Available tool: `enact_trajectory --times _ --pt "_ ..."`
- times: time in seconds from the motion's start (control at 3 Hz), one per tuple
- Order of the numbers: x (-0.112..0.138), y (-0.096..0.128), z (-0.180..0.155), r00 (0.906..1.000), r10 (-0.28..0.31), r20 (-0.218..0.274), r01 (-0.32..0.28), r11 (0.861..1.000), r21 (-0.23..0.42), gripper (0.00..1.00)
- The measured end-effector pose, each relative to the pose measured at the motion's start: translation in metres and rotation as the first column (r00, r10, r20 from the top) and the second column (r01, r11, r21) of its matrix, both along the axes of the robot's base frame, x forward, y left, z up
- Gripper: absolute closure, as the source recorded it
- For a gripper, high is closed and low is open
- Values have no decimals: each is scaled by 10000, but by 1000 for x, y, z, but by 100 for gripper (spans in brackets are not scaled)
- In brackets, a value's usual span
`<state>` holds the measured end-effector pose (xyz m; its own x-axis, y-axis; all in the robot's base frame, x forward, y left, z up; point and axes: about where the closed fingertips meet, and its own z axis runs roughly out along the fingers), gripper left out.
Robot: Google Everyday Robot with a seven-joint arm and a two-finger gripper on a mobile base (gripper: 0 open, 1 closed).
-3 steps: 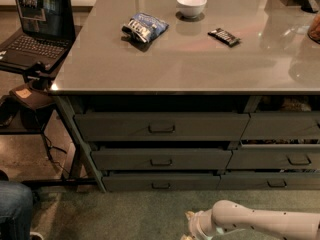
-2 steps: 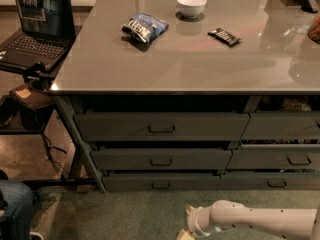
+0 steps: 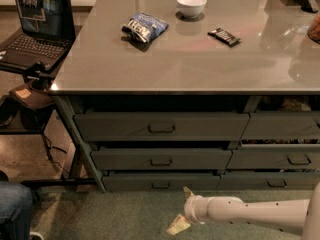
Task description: Open bottom drawer
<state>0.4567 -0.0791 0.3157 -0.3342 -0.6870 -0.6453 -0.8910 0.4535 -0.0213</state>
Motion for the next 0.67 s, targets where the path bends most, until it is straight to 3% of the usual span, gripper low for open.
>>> enact_trajectory --times 0.33,0.67 --pt "0 0 0 10000 1 0 -1 10000 0 0" --pt "13 -7 1 9983 -29 577 40 9998 -202 0"
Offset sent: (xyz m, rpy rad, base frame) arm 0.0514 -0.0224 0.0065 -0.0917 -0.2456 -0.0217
